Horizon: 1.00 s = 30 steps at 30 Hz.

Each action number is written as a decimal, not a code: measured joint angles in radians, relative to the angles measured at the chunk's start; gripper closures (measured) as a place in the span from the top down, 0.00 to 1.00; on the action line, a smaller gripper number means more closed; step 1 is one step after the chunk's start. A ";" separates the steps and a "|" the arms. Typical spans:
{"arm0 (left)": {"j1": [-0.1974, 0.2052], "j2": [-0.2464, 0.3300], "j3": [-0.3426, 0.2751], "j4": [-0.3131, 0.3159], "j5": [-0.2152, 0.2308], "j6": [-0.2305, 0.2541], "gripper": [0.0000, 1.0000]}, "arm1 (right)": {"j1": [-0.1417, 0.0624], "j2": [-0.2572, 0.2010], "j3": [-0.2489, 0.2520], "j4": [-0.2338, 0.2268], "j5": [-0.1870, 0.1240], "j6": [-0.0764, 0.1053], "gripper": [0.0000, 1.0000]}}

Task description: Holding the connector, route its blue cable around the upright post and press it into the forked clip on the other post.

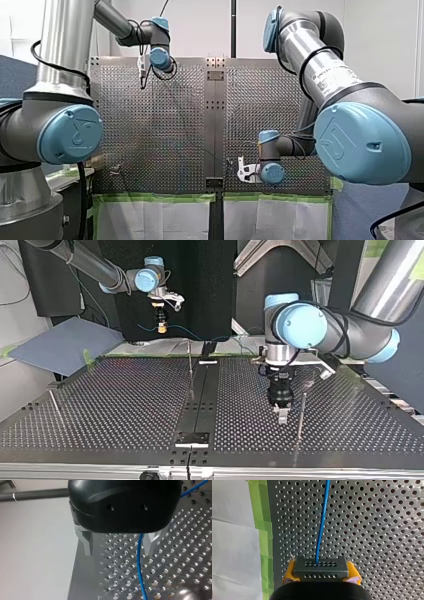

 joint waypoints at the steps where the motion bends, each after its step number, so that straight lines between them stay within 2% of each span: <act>1: 0.002 -0.003 0.009 -0.004 0.002 -0.008 1.00 | -0.001 0.000 0.000 0.001 0.000 0.000 0.00; 12: 0.014 -0.029 0.095 -0.040 0.020 -0.075 1.00 | -0.004 0.000 0.000 0.001 0.000 -0.001 0.00; 16: 0.006 -0.058 0.129 -0.070 0.005 -0.060 1.00 | -0.005 0.000 0.000 0.002 0.000 -0.001 0.00; 20: 0.002 -0.069 0.158 -0.082 -0.012 -0.070 1.00 | -0.005 0.000 0.000 0.002 0.000 -0.001 0.00; 30: -0.013 -0.074 0.169 -0.104 -0.059 -0.104 1.00 | -0.006 0.000 0.000 0.002 0.000 0.001 0.00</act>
